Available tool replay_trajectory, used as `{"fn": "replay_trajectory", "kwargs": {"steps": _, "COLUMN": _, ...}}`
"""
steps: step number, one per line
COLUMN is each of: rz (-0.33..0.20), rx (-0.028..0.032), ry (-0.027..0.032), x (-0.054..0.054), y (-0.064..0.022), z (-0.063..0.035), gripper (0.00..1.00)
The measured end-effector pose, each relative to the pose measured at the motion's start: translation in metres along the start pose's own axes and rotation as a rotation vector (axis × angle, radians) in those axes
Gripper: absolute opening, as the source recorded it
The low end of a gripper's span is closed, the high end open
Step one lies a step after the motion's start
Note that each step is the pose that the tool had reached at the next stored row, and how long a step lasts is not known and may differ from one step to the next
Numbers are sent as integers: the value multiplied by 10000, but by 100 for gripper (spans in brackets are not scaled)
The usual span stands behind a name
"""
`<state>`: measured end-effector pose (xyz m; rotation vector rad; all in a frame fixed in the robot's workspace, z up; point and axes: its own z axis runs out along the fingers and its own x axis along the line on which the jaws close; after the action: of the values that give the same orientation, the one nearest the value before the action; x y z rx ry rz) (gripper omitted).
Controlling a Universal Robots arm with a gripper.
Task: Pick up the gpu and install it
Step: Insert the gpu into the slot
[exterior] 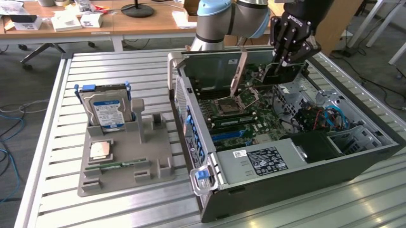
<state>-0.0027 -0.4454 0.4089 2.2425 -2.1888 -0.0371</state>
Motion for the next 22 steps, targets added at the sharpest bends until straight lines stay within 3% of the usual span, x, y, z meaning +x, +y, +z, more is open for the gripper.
{"fn": "replay_trajectory", "kwargs": {"steps": 9, "rz": -4, "rx": 0, "ry": 11, "x": 1, "y": -1, "z": 66, "gripper": 26}}
{"fn": "replay_trajectory", "kwargs": {"steps": 22, "rz": -28, "rx": -1, "ry": 28, "x": 3, "y": -5, "z": 240, "gripper": 26}}
